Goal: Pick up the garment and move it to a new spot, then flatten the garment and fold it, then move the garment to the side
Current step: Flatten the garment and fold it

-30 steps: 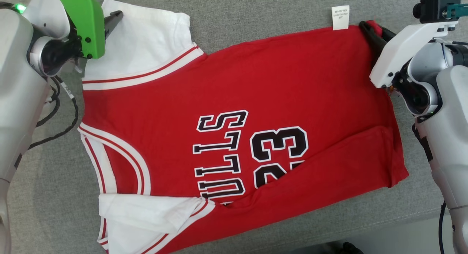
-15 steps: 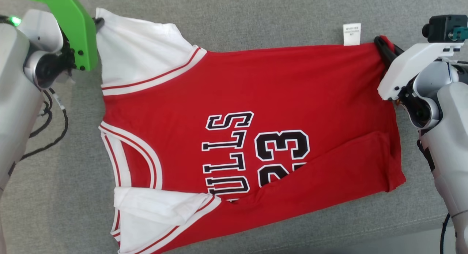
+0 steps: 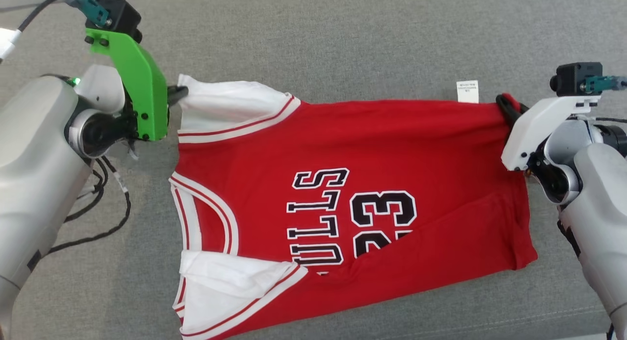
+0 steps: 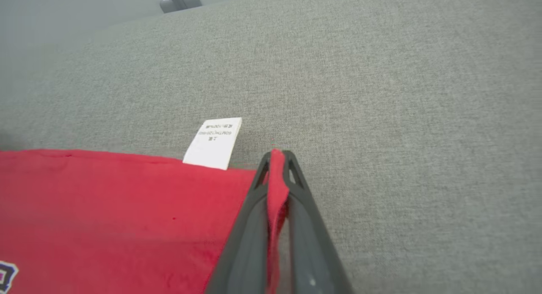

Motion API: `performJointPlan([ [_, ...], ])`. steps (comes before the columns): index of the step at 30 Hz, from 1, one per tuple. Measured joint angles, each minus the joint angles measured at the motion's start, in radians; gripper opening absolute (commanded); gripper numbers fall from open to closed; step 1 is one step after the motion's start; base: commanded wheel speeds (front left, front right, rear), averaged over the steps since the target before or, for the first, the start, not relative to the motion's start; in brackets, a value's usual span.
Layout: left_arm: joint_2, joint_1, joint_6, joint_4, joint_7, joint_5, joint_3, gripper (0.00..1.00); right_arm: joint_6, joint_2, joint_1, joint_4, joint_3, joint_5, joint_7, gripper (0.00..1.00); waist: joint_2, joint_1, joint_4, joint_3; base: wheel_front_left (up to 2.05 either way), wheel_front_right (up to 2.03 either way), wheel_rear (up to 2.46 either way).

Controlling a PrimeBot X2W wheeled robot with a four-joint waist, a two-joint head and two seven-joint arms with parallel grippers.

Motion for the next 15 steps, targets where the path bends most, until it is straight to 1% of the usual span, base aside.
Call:
performJointPlan([
  [6, 0.039, 0.069, 0.0, -0.103, 0.138, -0.124, -0.025, 0.0, 0.0, -0.044, 0.037, 0.039, 0.047, 0.03, -0.002, 0.0, 0.0, 0.0, 0.014, -0.083, 0.0, 0.0, 0.0],
  [12, 0.092, 0.107, 0.0, -0.203, 0.239, -0.181, -0.048, 0.0, 0.0, -0.078, 0.045, 0.067, 0.109, 0.047, -0.04, 0.0, 0.0, -0.0001, 0.032, -0.147, 0.0, 0.0, 0.0],
  [15, 0.112, 0.128, 0.001, -0.244, 0.282, -0.2, -0.064, 0.0, 0.0, -0.089, 0.051, 0.082, 0.149, 0.058, -0.041, 0.0, 0.0, 0.0, 0.046, -0.167, 0.0, 0.0, 0.0],
])
